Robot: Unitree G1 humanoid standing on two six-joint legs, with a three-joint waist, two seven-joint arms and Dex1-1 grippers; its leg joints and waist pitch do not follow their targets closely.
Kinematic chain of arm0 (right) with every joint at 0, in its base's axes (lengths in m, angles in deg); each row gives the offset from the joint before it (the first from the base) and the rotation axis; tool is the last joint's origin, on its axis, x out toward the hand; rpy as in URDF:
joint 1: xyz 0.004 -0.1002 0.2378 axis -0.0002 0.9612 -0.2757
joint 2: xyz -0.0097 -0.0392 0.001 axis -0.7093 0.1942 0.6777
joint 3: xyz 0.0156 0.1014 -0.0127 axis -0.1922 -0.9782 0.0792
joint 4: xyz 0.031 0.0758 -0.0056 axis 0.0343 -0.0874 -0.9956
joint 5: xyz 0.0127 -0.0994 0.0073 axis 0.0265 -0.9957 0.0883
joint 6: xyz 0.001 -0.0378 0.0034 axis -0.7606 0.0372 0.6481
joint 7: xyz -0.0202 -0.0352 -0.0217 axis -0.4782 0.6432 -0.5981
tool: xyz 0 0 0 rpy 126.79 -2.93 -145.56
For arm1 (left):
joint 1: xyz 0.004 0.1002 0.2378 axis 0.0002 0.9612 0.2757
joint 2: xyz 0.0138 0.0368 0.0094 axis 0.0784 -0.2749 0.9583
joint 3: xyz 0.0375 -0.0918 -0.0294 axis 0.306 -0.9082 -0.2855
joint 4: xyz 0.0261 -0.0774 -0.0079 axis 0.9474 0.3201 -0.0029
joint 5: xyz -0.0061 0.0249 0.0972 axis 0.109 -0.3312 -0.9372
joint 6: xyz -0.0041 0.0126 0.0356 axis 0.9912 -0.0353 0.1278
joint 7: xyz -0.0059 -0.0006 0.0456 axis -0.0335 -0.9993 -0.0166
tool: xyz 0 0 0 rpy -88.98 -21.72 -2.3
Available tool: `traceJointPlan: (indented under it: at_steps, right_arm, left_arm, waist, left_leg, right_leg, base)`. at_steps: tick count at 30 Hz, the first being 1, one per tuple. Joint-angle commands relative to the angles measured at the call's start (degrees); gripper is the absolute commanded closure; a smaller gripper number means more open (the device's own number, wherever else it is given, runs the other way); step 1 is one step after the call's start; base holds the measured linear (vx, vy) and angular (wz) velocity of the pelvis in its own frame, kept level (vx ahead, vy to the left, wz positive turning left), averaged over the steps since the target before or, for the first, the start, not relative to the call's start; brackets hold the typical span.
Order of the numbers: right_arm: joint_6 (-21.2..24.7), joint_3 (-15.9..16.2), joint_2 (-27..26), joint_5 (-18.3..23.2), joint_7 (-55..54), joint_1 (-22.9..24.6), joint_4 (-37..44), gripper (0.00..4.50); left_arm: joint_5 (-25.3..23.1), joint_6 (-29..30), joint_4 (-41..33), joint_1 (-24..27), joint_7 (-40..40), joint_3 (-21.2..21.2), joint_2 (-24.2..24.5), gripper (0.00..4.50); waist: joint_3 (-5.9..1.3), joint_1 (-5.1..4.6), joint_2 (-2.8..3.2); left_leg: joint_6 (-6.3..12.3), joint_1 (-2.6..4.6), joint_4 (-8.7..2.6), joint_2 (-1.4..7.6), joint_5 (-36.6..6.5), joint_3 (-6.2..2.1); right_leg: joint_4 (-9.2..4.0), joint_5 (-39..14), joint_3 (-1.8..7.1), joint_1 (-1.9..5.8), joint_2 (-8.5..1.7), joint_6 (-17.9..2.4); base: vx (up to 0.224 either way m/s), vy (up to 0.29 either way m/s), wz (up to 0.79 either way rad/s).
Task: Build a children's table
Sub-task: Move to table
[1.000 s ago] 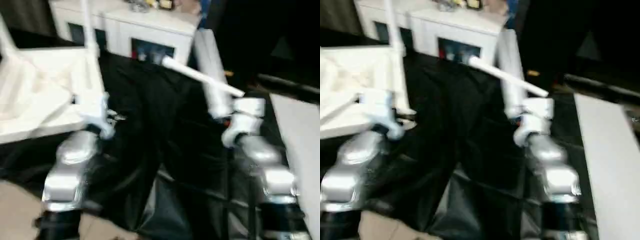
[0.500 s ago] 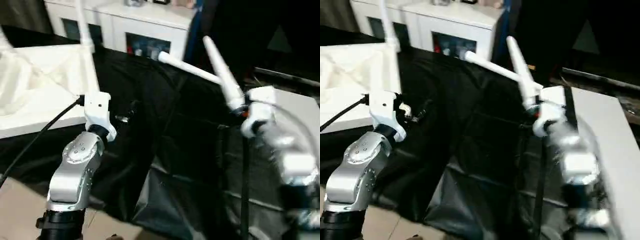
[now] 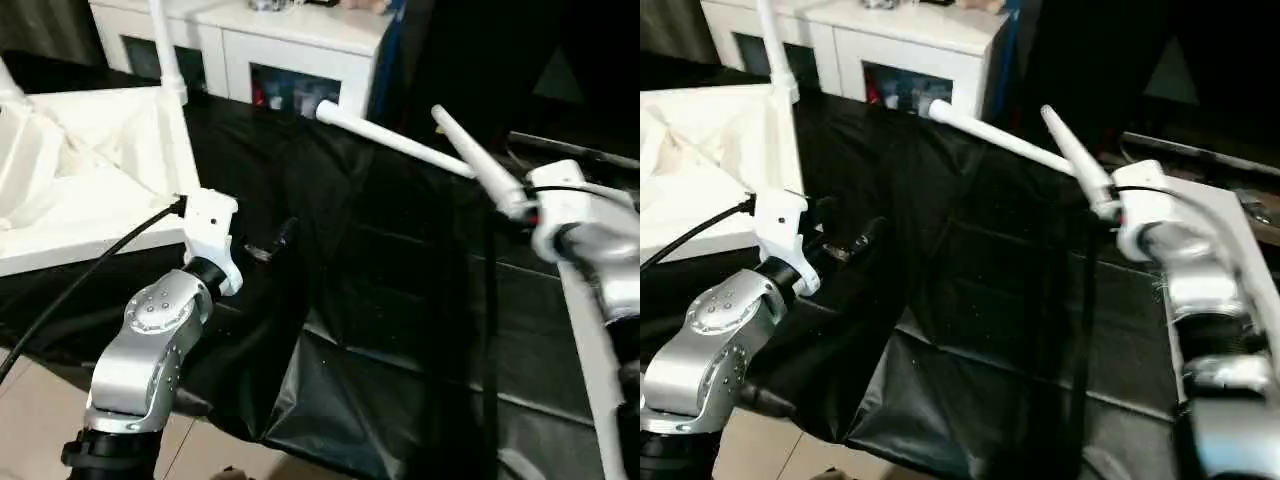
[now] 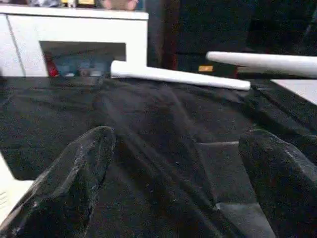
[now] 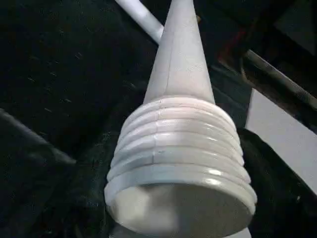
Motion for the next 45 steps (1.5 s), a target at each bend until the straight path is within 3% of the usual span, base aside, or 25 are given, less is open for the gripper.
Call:
traceJointPlan:
  at_steps: [1,10,17,18,19,20,21,23,24,25,26,27,31,33,34,36,38,39,43,45]
  right_arm:
    - [-2.0,1.8,2.8,-1.4,4.9,-2.3,-3.0,1.63]
    - [-6.0,5.1,7.1,-4.4,13.3,-5.1,-9.7,1.63]
    - [-7.8,4.7,9.2,-3.4,18.0,-5.1,-8.1,1.63]
    - [-7.9,4.2,10.1,-2.5,19.5,-4.7,-6.4,1.63]
    - [-7.9,4.2,10.1,-2.5,19.5,-4.7,-6.4,1.63]
    - [-6.6,1.6,11.2,0.4,22.0,-3.8,-2.7,1.63]
    - [-5.8,0.3,11.8,1.8,22.8,-3.1,-0.3,1.63]
    - [-4.2,-1.5,12.5,3.7,23.8,-2.0,3.1,1.63]
    - [-2.1,-3.9,13.3,6.2,24.5,-0.7,7.2,1.63]
    - [-2.1,-3.9,13.3,6.2,24.5,-0.7,7.2,1.63]
    - [-0.8,-6.3,13.7,8.3,24.8,0.3,9.9,1.63]
    - [-0.7,-7.3,13.9,8.7,24.3,0.7,10.6,1.63]
    - [-2.2,-8.6,14.0,7.3,19.8,3.1,10.3,1.63]
    - [-2.6,-8.0,13.0,4.7,15.7,8.1,11.8,1.63]
    - [-2.6,-8.0,13.0,4.7,15.7,8.1,11.8,1.63]
    - [-1.9,-8.6,11.1,4.3,12.1,11.4,13.6,1.63]
    - [-1.6,-9.1,10.2,4.4,10.8,12.3,14.2,1.63]
    - [-2.4,-9.1,8.3,4.0,8.6,14.3,14.6,1.63]
    - [-5.1,-9.3,7.1,3.0,4.4,15.2,12.8,1.63]
    - [-5.7,-10.2,7.1,3.1,3.1,15.1,11.2,1.63]
  left_arm:
    - [0.7,1.4,-1.6,0.5,1.4,0.7,0.5,0.0]
    - [1.3,2.1,-2.3,0.8,2.4,1.2,1.4,0.0]
    - [1.7,2.6,-3.3,1.3,3.1,1.4,1.9,0.0]
    - [1.8,2.8,-3.8,1.6,3.2,1.3,2.2,0.0]
    - [1.8,2.8,-3.8,1.6,3.2,1.3,2.2,0.0]
    - [1.9,3.0,-4.2,1.8,3.3,1.1,2.6,0.0]
    - [1.9,3.1,-4.4,2.0,3.4,1.0,2.7,0.0]
    - [1.9,3.1,-4.6,2.2,3.4,1.0,2.8,0.0]
    - [1.9,3.1,-4.7,2.3,3.5,0.9,2.9,0.0]
    - [1.9,3.1,-4.7,2.3,3.5,0.9,2.9,0.0]
    - [1.8,3.1,-4.6,2.4,3.5,1.0,3.0,0.0]
    - [1.8,3.1,-4.5,2.4,3.5,1.0,3.0,0.0]
    - [1.7,2.9,-3.7,1.6,3.7,1.8,2.8,0.0]
    - [1.7,2.8,-3.5,1.5,3.7,2.6,2.6,0.0]
    - [1.7,2.8,-3.5,1.5,3.7,2.6,2.6,0.0]
    - [1.5,2.6,-3.4,1.6,3.7,3.1,2.4,0.0]
    - [1.5,2.6,-3.4,1.7,3.7,3.2,2.4,0.0]
    - [1.2,2.5,-3.3,1.7,3.5,3.5,2.3,0.0]
    - [0.9,2.3,-3.1,1.7,3.3,3.7,2.2,0.0]
    - [0.9,2.2,-3.1,1.7,3.2,3.8,2.2,0.0]
  waist:
    - [-3.96,0.3,-0.49]
    - [-3.3,0.27,-0.44]
    - [-3.25,0.28,-0.78]
    - [-3.25,0.34,-1.29]
    - [-3.29,0.47,-1.15]
    - [-3.21,0.47,-1.3]
    - [-3.35,0.82,-1.24]
    - [-3.27,0.95,-1.26]
    - [-3.18,1.08,-1.23]
    - [-3.15,1.29,-1.23]
    - [-3.15,1.35,-0.76]
    - [-3.09,1.5,-0.79]
    - [-2.92,1.64,-0.52]
    - [-2.87,1.91,-0.35]
    - [-2.96,1.96,-0.48]
    - [-3.1,1.79,-0.99]
    - [-3.09,1.6,-0.77]
    - [-3.07,1.39,-0.95]
    - [-3.06,1.06,-1.12]
    - [-2.95,1.05,-0.87]
  left_leg:
    - [3.67,0.53,-3.47,2.24,-1.8,0.01]
    - [2.67,0.74,-3.82,2.69,-8.1,0.05]
    - [3.05,0.66,-3.82,2.71,-8.4,0.08]
    - [3.47,0.59,-3.78,2.69,-8.0,0.13]
    - [3.69,0.59,-3.77,2.69,-7.6,0.1]
    - [3.94,0.59,-3.77,2.72,-7.2,0.17]
    - [4.33,0.6,-3.69,2.84,-6.6,0.08]
    - [4.99,0.65,-3.81,2.87,-5.5,0.12]
    - [5.1,0.71,-3.84,2.88,-5.8,0.13]
    - [5.11,0.82,-3.82,2.93,-6.0,0.16]
    - [4.92,0.91,-3.89,2.93,-6.5,0.09]
    - [4.53,1.04,-3.88,2.99,-7.3,0.16]
    - [2.5,1.37,-4.14,2.94,-9.8,0.22]
    - [1.4,1.51,-4.41,3.02,-10.8,0.26]
    - [0.94,1.53,-4.47,3.03,-10.8,0.29]
    - [1.1,1.05,-4.47,2.93,-9.5,0.32]
    - [1.41,1.08,-4.43,2.85,-9.2,0.4]
    - [1.46,0.91,-4.41,2.85,-9.0,0.43]
    - [1.34,0.91,-4.37,2.77,-9.1,0.57]
    - [1.24,1.06,-4.38,2.83,-9.7,0.62]
  right_leg:
    - [-3.71,6.6,2.18,2.96,-3.84,-15.6]
    - [-4.62,-2.7,2.14,2.39,-4.05,-15.5]
    - [-4.73,-3.9,2.2,2.27,-4.08,-14.9]
    - [-4.7,-3.7,2.2,2.35,-4.07,-14.8]
    - [-4.62,-3.5,2.2,2.4,-4.13,-14.8]
    - [-4.75,-3.6,2.18,2.23,-4.11,-14.8]
    - [-4.49,-2.2,2.36,2.6,-4.21,-14.4]
    - [-4.44,-0.6,2.24,2.41,-4.01,-14.7]
    - [-4.5,-0.6,2.26,2.35,-4.05,-14.7]
    - [-4.56,-0.8,2.33,2.32,-4.08,-14.5]
    - [-4.52,-1.7,2.27,2.18,-4.05,-14.6]
    - [-4.69,-2.7,2.35,2.05,-4.05,-14.4]
    - [-5.3,-6.3,2.27,1.7,-3.99,-13.9]
    - [-5.55,-7.4,2.27,1.7,-4.02,-13.0]
    - [-5.52,-7.2,2.24,1.75,-4.0,-12.6]
    - [-5.23,-6.0,2.21,2.05,-3.95,-12.1]
    - [-5.31,-6.2,2.3,1.88,-4.04,-11.9]
    - [-5.36,-6.2,2.35,1.91,-4.05,-11.6]
    - [-5.54,-7.8,2.32,1.81,-4.03,-10.9]
    - [-5.68,-8.9,2.36,1.63,-4.01,-10.5]
  base:
    - [0.0,0.0,0.0]
    - [0.0,0.0,0.0]
    - [0.0,0.0,0.0]
    - [0.0,0.0,0.0]
    - [0.0,0.0,0.0]
    - [0.0,0.0,0.0]
    - [0.0,0.0,0.0]
    - [0.0,0.0,0.0]
    - [0.0,0.0,0.0]
    - [0.0,0.0,0.0]
    - [0.0,0.0,0.0]
    - [0.0,0.0,0.0]
    - [0.0,0.0,0.0]
    - [0.0,0.0,0.0]
    - [0.0,0.0,0.0]
    - [0.0,0.0,0.0]
    - [0.0,0.0,0.0]
    - [0.0,0.0,0.0]
    - [0.0,0.0,0.0]
    - [0.0,0.0,0.0]
